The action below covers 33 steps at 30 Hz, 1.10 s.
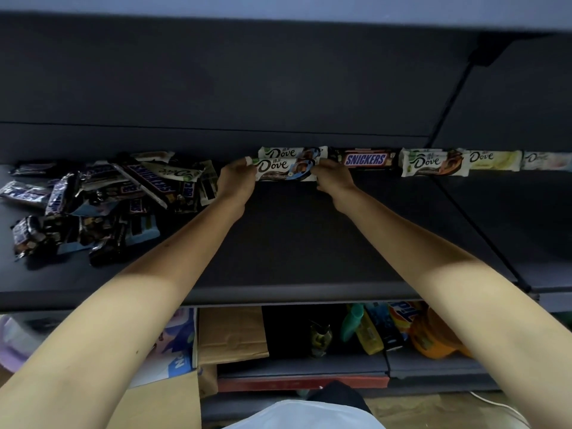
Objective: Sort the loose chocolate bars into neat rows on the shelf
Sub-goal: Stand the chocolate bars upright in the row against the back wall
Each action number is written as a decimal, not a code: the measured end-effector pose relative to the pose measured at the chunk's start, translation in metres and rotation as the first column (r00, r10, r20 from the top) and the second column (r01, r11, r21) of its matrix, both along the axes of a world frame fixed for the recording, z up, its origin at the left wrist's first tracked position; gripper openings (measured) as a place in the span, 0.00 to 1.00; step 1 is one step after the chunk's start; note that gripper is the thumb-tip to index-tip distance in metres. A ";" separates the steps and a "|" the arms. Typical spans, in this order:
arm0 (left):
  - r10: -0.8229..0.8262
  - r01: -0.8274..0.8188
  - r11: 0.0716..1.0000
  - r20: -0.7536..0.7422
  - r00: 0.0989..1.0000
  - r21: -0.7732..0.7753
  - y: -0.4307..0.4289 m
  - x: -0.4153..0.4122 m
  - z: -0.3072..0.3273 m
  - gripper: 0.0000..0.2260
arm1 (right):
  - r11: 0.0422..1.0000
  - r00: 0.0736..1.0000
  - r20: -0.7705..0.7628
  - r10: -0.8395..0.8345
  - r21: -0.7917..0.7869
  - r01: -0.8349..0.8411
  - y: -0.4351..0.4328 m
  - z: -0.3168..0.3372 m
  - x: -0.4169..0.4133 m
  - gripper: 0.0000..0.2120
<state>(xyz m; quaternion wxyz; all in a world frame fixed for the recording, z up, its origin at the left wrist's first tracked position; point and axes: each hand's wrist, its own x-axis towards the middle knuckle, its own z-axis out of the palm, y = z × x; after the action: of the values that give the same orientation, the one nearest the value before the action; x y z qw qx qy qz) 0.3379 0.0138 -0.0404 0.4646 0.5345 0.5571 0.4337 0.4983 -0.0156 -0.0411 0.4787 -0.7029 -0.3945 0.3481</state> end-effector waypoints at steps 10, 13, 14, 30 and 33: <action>-0.052 0.052 0.999 -0.071 0.996 0.004 0.020 0.008 -0.003 0.15 | 0.999 0.999 0.023 0.049 -0.023 -0.049 0.018 -0.002 0.004 0.15; -0.121 0.119 0.992 -0.071 0.990 -0.035 0.023 0.010 -0.005 0.15 | 1.000 0.999 0.042 0.021 -0.008 -0.021 0.021 0.000 0.006 0.13; -0.147 0.144 0.989 -0.066 0.987 -0.039 0.023 0.011 -0.005 0.16 | 1.000 0.998 0.064 0.018 -0.007 -0.018 0.022 0.001 0.007 0.13; -0.228 0.225 0.973 -0.049 0.972 -0.057 0.035 0.017 -0.010 0.16 | 1.000 0.982 0.187 -0.022 0.014 0.020 0.024 -0.004 0.013 0.17; -0.249 0.247 0.967 -0.030 0.968 -0.064 0.033 0.017 -0.010 0.17 | 1.000 0.980 0.195 -0.024 0.019 0.020 0.023 -0.003 0.014 0.17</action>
<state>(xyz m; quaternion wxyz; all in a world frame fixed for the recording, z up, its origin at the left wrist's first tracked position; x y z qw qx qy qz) 0.3547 0.0471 -0.0506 0.5205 0.5938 0.5074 0.3451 0.5120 0.0078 -0.0443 0.4475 -0.7339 -0.4347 0.2686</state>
